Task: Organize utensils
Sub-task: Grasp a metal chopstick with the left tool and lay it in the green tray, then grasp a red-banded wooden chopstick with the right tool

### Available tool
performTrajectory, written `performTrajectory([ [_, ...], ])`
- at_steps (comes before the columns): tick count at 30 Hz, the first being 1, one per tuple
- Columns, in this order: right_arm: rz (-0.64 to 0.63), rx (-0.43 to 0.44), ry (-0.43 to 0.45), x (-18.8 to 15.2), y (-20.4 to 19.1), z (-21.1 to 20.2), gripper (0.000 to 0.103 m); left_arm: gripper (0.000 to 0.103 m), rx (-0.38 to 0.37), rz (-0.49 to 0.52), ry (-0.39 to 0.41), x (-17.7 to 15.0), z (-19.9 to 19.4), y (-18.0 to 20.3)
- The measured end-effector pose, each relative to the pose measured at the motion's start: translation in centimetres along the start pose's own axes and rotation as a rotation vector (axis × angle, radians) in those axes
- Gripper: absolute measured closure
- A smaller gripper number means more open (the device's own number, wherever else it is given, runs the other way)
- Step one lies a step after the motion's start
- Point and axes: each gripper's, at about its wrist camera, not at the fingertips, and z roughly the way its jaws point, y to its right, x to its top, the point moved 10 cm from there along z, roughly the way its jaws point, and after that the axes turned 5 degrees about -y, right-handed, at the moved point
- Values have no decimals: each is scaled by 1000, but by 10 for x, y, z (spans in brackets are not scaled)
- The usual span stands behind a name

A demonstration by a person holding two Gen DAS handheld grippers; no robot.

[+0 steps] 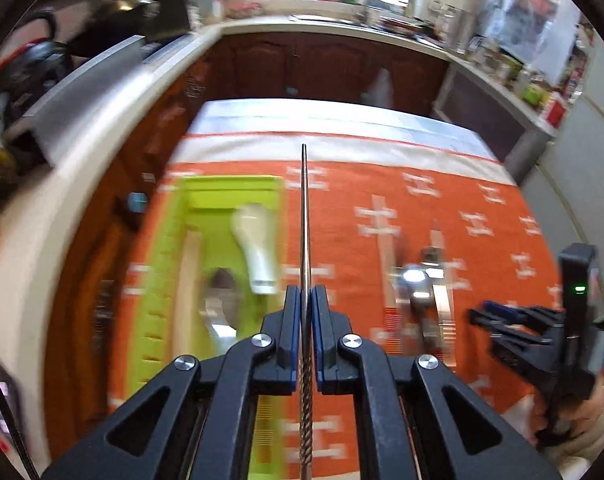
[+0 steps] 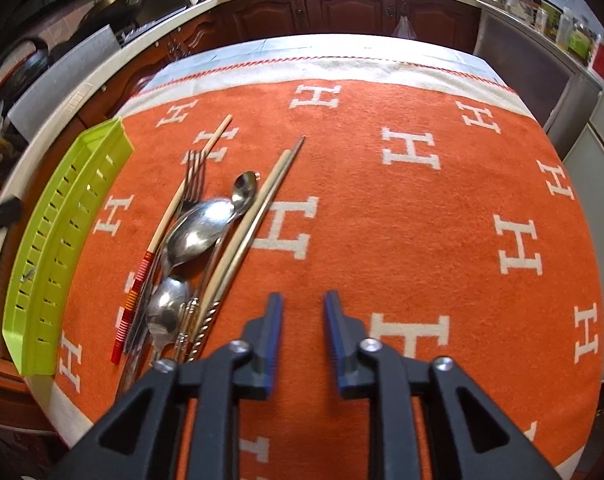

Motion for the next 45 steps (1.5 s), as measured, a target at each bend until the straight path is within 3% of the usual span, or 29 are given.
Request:
performTrajectory([
  [2, 5, -23, -13, 1, -3, 0, 78, 100, 62, -18, -12, -5, 4, -25],
  [6, 32, 11, 28, 13, -13, -17, 78, 100, 89, -84, -61, -23, 26, -67],
  [11, 14, 93, 67, 34, -46, -30, 78, 99, 91, -146, -120, -40, 56, -91],
  [13, -2, 116, 39, 39, -62, -24, 78, 86, 119, -171, -145, -43, 62, -97],
  [18, -22, 148, 6, 44, -85, -3, 78, 79, 106, -183, -103, -39, 53, -96],
  [21, -22, 146, 15, 48, -89, 2, 82, 65, 69, -209, -81, -39, 44, -96],
  [33, -48, 146, -27, 48, -108, 19, 89, 64, 59, -210, -16, -36, 24, -94],
  [38, -73, 74, -11, 48, -112, 22, 90, 63, 41, -241, -12, -39, 21, -101],
  [41, -90, -23, 11, 48, -112, 23, 102, 63, 36, -243, -15, -41, 20, -101],
  [45, -47, -8, 6, 50, -107, 23, 103, 63, 31, -226, -15, -44, 18, -96],
])
